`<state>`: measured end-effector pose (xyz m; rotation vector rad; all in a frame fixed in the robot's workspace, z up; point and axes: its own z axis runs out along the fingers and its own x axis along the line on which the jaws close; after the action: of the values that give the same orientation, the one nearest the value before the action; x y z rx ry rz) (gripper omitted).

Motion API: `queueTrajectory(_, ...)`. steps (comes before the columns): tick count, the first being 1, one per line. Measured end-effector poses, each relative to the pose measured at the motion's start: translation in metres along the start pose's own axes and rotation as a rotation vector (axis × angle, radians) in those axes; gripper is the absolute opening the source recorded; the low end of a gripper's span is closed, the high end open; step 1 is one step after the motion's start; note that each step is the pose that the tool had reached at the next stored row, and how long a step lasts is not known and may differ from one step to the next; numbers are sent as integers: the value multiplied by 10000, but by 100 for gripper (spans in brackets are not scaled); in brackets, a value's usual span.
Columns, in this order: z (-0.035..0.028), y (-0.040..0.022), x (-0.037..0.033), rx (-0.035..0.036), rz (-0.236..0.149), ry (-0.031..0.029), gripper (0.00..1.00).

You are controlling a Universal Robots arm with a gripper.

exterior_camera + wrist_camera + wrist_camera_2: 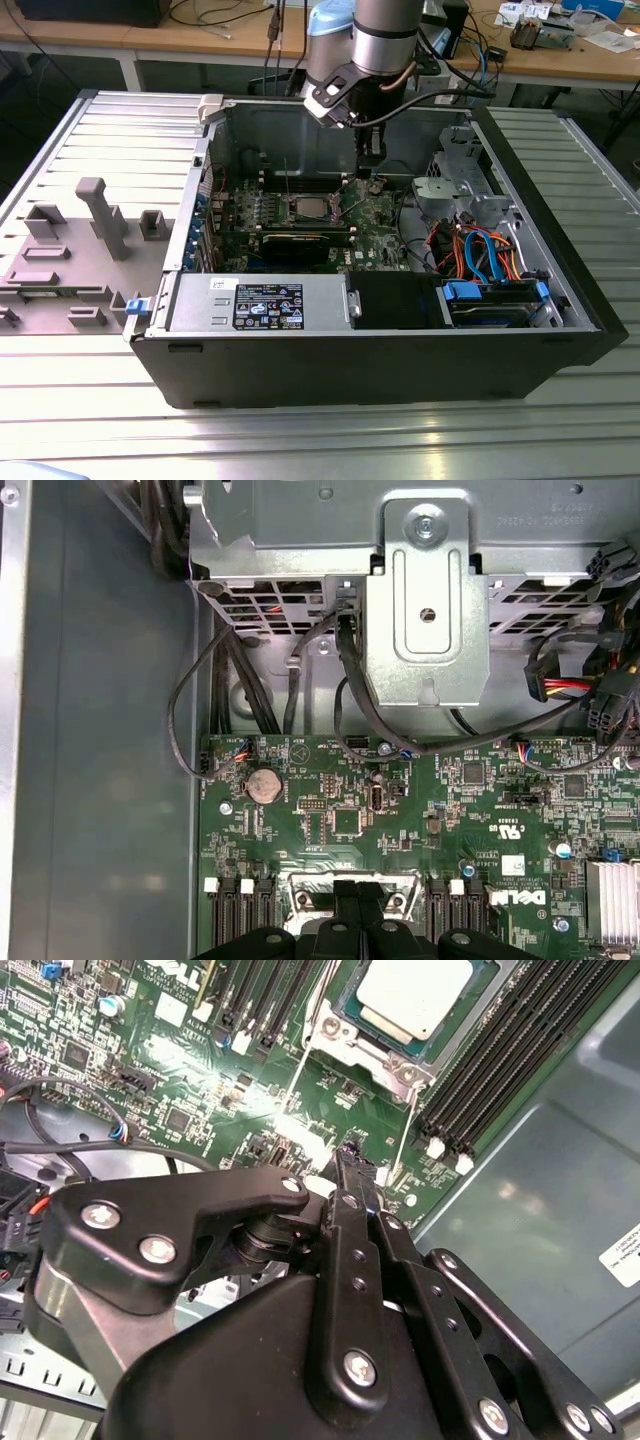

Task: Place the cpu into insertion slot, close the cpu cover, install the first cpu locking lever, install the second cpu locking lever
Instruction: 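Close the cpu cover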

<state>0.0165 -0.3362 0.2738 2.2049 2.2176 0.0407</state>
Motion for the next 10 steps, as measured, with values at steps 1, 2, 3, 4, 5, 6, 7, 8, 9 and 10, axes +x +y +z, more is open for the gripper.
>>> queueTrajectory(1,0,7,0,0,0,0,11)
queueTrajectory(2,1,21,0,0,0,0,11)
queueTrajectory(3,1,30,0,0,0,-1,11)
queueTrajectory(4,2,38,0,0,0,-1,11)
queueTrajectory(5,2,45,0,0,0,-1,11)
queueTrajectory(6,2,50,0,1,0,-1,11)
queueTrajectory(7,2,54,0,1,0,-1,11)
queueTrajectory(8,3,61,0,0,0,-1,11)
queueTrajectory(9,3,62,0,1,1,-2,11)
queueTrajectory(10,3,64,0,0,0,-1,11)
